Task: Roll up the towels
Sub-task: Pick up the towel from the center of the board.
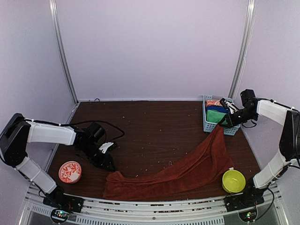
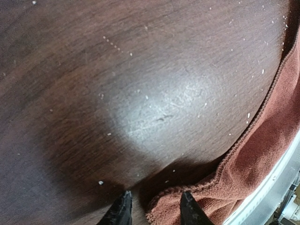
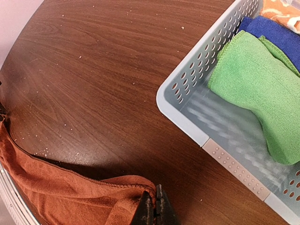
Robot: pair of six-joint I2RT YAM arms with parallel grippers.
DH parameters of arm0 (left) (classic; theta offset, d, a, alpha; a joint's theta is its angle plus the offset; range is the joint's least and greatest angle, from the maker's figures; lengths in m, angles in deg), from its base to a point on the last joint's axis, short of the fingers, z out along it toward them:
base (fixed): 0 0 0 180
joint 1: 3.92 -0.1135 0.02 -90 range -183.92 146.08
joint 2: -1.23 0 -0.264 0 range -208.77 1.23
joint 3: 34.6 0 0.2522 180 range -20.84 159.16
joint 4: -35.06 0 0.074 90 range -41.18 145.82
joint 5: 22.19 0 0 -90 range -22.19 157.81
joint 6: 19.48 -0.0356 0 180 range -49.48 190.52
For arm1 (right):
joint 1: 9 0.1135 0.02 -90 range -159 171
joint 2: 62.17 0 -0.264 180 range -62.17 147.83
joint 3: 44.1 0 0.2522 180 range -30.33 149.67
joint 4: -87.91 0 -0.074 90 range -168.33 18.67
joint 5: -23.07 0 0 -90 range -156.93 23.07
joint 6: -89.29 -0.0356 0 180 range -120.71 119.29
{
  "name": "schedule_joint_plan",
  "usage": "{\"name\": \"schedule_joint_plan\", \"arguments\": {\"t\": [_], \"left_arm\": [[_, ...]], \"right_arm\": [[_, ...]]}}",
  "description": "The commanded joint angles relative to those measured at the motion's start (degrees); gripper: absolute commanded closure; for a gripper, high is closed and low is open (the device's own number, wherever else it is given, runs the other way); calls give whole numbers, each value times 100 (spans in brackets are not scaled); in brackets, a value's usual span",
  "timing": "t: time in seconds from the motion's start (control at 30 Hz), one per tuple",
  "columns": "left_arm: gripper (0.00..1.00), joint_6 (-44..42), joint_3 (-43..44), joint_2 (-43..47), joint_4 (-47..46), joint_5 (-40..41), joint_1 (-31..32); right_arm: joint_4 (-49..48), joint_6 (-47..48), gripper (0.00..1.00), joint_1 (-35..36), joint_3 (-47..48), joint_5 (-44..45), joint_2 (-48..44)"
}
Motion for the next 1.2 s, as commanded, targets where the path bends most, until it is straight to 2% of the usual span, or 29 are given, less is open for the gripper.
{"name": "schedule_joint_plan", "arguments": {"t": [0.0, 0.13, 0.3, 0.33, 0.53, 0.73, 0.93, 1.07, 1.17], "left_arm": [[68, -66, -75, -106, -70, -286, 83], [76, -142, -86, -196, -70, -463, 105], [98, -217, -7, -179, -57, -420, 117], [100, -242, 44, -115, -23, -357, 110], [100, -384, 997, 452, 732, 638, 16], [100, -424, 2379, 1411, 1516, 2085, -557], [100, -483, 3743, 2079, 1985, 3465, -666], [100, -481, 4181, 2491, 2116, 4042, -666], [100, -470, 4246, 2900, 2106, 4165, -666]], "right_arm": [[-53, 37, 100, 21, -73, -83, -181], [-68, 27, 100, 21, -77, -99, -166], [-71, 23, 100, 21, -57, -112, -148], [-58, 25, 100, 21, -44, -107, -154], [156, -20, 100, 21, 344, -251, -235], [670, -253, 100, -36, 1645, -488, -280], [642, -762, 100, -65, 2789, -619, -666], [457, -977, 100, -67, 3044, -555, -1084], [442, -916, 100, -76, 2996, -440, -1444]]}}
